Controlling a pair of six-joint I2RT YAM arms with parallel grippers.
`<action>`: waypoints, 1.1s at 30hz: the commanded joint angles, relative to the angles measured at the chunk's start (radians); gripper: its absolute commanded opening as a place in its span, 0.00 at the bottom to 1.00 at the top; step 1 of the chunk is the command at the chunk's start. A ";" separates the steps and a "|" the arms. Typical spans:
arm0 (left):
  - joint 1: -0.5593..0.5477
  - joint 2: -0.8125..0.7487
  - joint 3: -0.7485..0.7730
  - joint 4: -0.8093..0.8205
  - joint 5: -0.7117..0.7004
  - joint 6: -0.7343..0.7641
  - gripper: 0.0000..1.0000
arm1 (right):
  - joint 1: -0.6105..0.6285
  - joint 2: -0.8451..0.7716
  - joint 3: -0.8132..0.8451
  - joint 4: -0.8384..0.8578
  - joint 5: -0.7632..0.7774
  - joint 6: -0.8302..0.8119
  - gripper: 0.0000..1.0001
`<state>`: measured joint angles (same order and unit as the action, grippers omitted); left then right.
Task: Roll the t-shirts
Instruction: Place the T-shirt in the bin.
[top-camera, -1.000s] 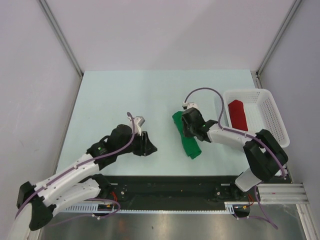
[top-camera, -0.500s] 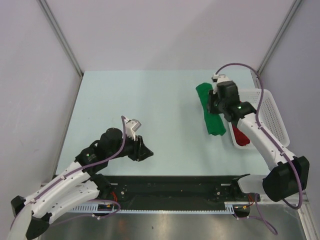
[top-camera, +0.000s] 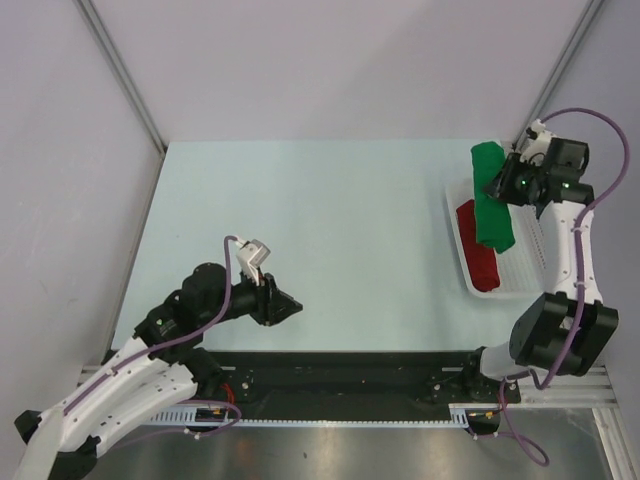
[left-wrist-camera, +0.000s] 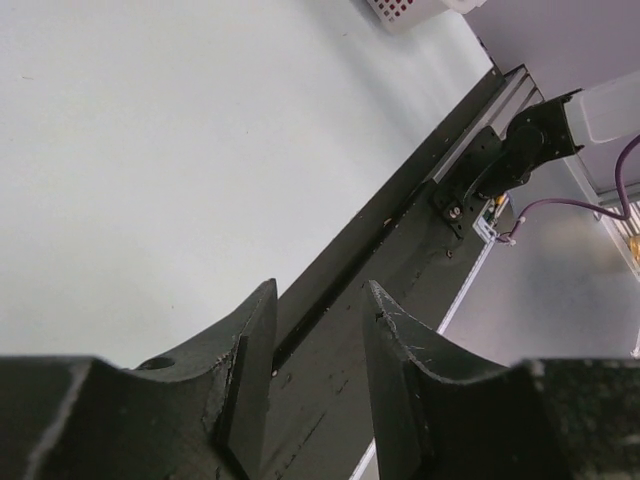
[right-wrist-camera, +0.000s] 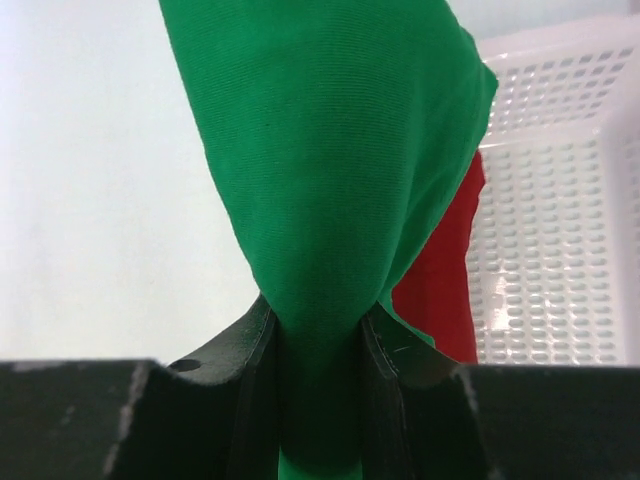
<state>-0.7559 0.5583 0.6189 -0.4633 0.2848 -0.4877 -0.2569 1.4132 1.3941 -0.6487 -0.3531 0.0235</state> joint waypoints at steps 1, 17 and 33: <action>0.007 -0.011 0.002 0.011 0.004 0.018 0.43 | -0.154 0.081 0.048 0.027 -0.309 -0.005 0.00; 0.012 0.009 0.004 -0.003 -0.064 0.011 0.43 | -0.318 0.469 0.203 -0.115 -0.518 -0.109 0.00; 0.012 0.029 0.004 -0.008 -0.081 0.006 0.43 | -0.329 0.622 0.257 -0.166 -0.297 -0.146 0.00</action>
<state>-0.7502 0.5869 0.6189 -0.4820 0.2127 -0.4885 -0.5861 2.0098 1.6199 -0.7979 -0.7170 -0.1062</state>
